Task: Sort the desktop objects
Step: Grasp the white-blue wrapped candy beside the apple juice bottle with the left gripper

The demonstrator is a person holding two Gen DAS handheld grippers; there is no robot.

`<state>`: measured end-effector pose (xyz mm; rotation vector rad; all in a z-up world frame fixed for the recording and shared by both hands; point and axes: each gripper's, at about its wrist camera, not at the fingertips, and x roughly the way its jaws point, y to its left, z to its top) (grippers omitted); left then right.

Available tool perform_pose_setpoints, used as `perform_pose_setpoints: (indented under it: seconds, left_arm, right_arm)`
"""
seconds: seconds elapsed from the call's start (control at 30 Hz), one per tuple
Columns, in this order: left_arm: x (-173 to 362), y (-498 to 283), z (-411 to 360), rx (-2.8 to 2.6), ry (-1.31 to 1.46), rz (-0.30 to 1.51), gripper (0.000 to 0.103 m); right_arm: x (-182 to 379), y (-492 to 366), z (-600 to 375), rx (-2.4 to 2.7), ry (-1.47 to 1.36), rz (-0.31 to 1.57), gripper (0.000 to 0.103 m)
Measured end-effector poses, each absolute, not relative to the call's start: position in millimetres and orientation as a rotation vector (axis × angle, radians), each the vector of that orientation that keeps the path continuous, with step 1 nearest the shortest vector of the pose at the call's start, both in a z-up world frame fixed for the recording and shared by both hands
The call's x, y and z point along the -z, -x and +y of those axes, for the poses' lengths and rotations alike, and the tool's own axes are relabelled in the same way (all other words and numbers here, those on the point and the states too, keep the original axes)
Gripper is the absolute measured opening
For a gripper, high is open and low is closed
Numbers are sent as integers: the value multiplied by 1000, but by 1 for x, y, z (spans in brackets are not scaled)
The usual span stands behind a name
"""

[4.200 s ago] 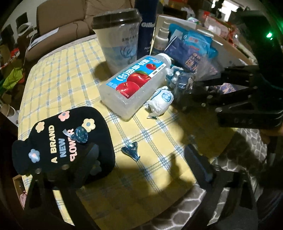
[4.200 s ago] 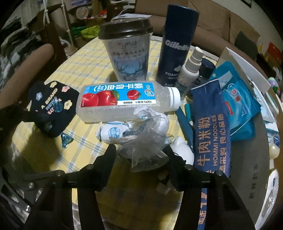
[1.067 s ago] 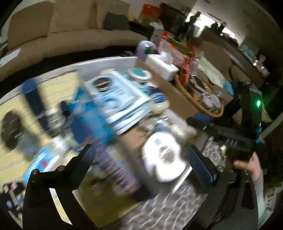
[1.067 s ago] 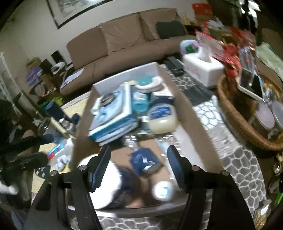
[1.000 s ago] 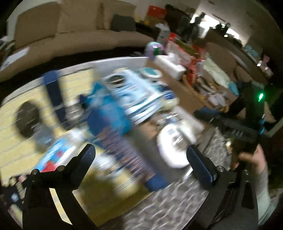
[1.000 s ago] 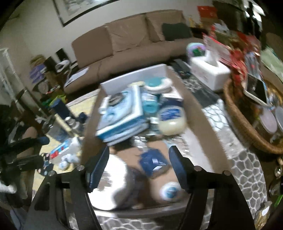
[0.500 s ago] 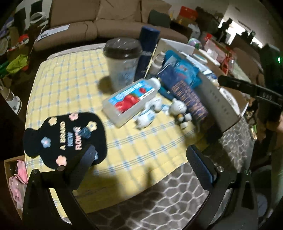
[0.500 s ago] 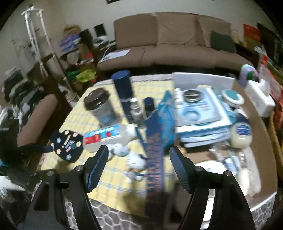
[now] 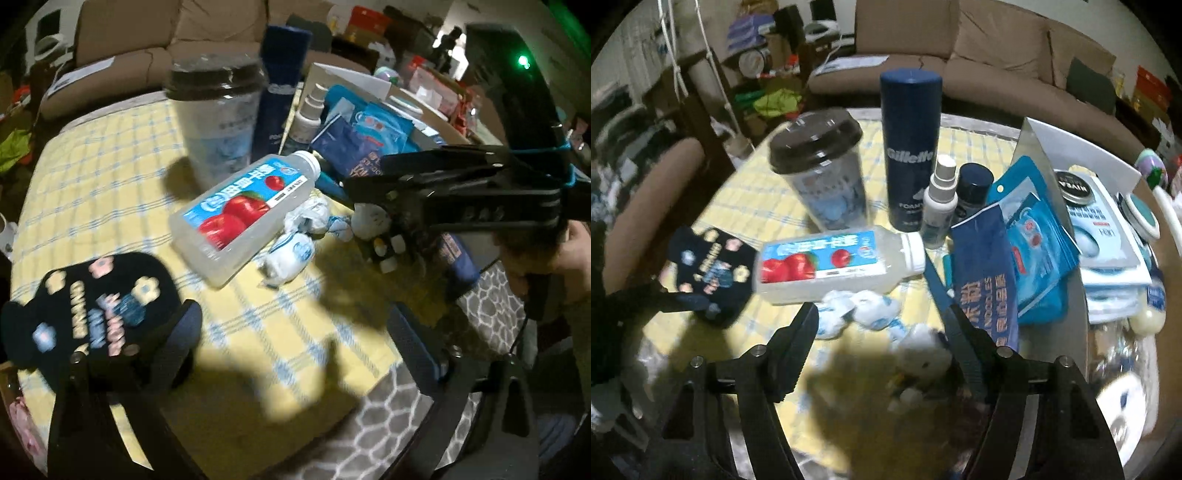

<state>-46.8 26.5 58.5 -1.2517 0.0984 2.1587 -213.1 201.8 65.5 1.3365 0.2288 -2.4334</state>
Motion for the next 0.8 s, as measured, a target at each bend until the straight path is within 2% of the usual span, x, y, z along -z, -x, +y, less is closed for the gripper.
perform_pose_setpoints:
  seconds: [0.13, 0.2, 0.37, 0.73, 0.8]
  left_arm:
    - [-45, 58, 38, -2158, 1252, 91, 87]
    - [-38, 63, 40, -2152, 1260, 75, 86]
    - [-29, 70, 46, -2142, 1263, 66, 86]
    - [-23, 78, 51, -2134, 1258, 76, 86]
    - [-22, 78, 50, -2123, 1259, 83, 78]
  right_arm:
    - [-46, 223, 193, 2376, -1375, 346, 52]
    - [-38, 226, 188, 2344, -1389, 379, 49]
    - [-22, 238, 181, 2273, -1414, 416, 49]
    - [-14, 244, 186, 2138, -1470, 307, 45]
    - [-12, 243, 186, 2122, -1474, 307, 43]
